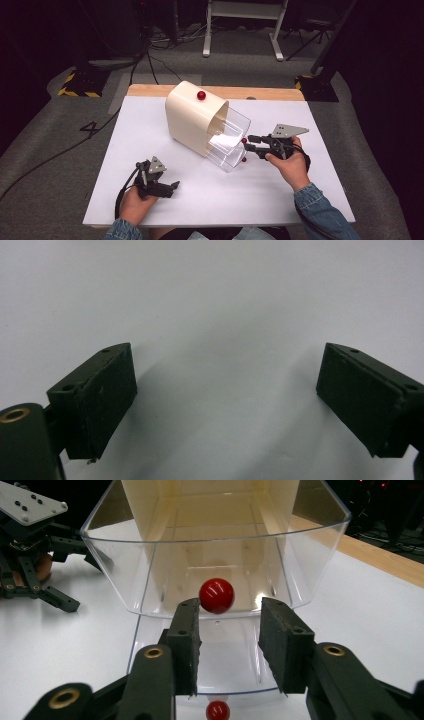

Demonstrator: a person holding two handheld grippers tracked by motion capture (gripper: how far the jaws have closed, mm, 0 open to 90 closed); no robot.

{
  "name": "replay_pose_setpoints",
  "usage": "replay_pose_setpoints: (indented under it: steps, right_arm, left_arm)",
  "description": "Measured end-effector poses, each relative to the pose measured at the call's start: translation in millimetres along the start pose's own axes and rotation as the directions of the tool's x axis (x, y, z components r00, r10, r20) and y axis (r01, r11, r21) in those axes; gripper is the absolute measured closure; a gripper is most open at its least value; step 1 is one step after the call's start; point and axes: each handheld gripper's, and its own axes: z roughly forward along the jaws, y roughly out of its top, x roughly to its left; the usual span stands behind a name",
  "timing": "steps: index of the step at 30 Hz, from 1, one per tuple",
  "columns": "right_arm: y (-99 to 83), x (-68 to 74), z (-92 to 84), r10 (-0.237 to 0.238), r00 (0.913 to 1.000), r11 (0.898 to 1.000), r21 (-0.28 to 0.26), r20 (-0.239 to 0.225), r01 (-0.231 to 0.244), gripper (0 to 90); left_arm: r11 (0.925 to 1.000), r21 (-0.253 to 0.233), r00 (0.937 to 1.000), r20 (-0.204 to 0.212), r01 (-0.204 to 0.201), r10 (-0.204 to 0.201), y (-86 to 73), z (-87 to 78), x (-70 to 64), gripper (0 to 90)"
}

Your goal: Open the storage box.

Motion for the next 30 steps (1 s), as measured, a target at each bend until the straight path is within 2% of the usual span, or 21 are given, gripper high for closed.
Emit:
replay_pose_setpoints:
  steps: [9, 14, 15, 16, 21, 28, 30]
  right_arm:
    - [-8.5, -2.4, -18.6, 0.012, 0.9995, 1.000, 0.010, 0.028, -0.013, 57.7]
    - [-17.4, -5.5, -40.0, 0.024, 0.9976, 1.000, 0.018, 0.065, -0.025, 54.2]
    - [-17.4, -5.5, -40.0, 0.024, 0.9976, 1.000, 0.018, 0.065, -0.025, 54.2]
    - [-21.4, -7.4, -48.5, 0.034, 0.9963, 0.999, 0.021, 0.079, -0.036, 52.3]
    - [-35.1, -12.4, -68.9, 0.081, 0.9887, 0.996, 0.020, 0.126, -0.085, 47.3]
    - [-58.7, -17.6, -91.0, 0.126, 0.9778, 0.988, 0.068, 0.168, -0.139, 44.7]
    - [-65.2, -19.1, -96.0, 0.132, 0.9758, 0.984, 0.096, 0.174, -0.150, 44.2]
  left_arm:
    - [1.0000, -0.001, 1.0000, 0.000, 0.001, -0.001, 0.0, 0.0, 0.0, 9.5]
    - [1.0000, 0.000, 1.0000, 0.000, -0.001, 0.001, -0.1, -0.1, 0.0, 9.4]
    - [1.0000, 0.000, 1.0000, 0.000, -0.001, 0.001, -0.1, -0.1, 0.0, 9.4]
    - [1.0000, 0.000, 1.0000, 0.000, -0.001, 0.001, -0.1, -0.1, 0.0, 9.4]
    - [1.0000, 0.001, 1.0000, -0.001, -0.002, 0.002, 0.0, -0.1, 0.0, 9.4]
    - [1.0000, 0.002, 1.0000, 0.000, -0.003, 0.003, 0.1, -0.2, 0.1, 9.4]
    - [1.0000, 0.001, 1.0000, 0.000, -0.002, 0.002, 0.1, -0.1, 0.1, 9.4]
